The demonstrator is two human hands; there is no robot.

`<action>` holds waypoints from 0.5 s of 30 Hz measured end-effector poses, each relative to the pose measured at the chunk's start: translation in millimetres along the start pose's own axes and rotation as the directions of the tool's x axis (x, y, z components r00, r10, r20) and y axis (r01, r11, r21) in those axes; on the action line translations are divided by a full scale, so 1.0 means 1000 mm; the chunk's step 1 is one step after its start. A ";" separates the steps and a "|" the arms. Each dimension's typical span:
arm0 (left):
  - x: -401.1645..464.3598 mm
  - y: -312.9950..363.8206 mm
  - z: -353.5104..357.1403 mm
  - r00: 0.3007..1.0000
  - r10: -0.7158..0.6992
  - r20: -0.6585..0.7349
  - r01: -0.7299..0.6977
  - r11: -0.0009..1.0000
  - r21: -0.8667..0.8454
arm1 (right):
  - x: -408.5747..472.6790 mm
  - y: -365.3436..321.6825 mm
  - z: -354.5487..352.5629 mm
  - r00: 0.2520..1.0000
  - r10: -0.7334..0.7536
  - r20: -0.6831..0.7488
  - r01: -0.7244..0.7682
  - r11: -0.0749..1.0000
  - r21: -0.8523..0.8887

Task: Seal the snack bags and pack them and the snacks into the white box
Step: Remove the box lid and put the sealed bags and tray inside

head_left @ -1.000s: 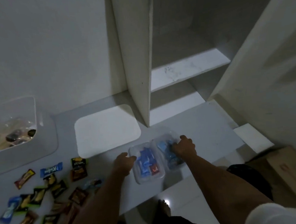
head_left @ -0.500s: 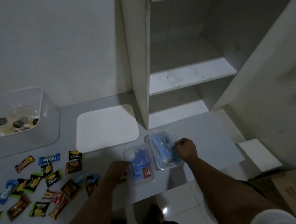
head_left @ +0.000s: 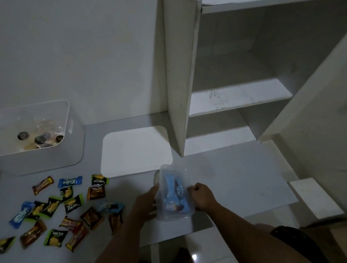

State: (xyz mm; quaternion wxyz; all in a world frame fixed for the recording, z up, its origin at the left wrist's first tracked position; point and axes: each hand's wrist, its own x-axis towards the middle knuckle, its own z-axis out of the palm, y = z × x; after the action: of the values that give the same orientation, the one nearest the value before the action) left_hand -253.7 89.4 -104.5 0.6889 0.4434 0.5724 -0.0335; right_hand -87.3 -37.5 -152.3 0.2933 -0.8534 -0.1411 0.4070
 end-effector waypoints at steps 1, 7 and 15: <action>0.000 0.000 -0.001 1.000 0.002 0.016 -0.002 1.000 -0.006 | -0.003 0.000 0.003 1.000 0.008 -0.014 -0.008 1.000 0.021; -0.002 0.013 -0.005 0.994 0.016 0.109 -0.015 1.000 -0.017 | -0.004 -0.016 0.007 0.997 -0.034 -0.062 0.036 0.999 0.033; 0.017 0.025 -0.029 0.992 0.094 0.083 -0.104 0.987 0.122 | -0.008 -0.040 0.041 0.995 0.020 -0.095 -0.005 0.986 0.164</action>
State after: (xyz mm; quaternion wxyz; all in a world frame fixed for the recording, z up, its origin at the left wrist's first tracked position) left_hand -256.6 131.2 -102.9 0.6821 0.5120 0.5194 -0.0524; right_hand -123.9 5.9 -142.9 0.3663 -0.8459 -0.0877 0.3776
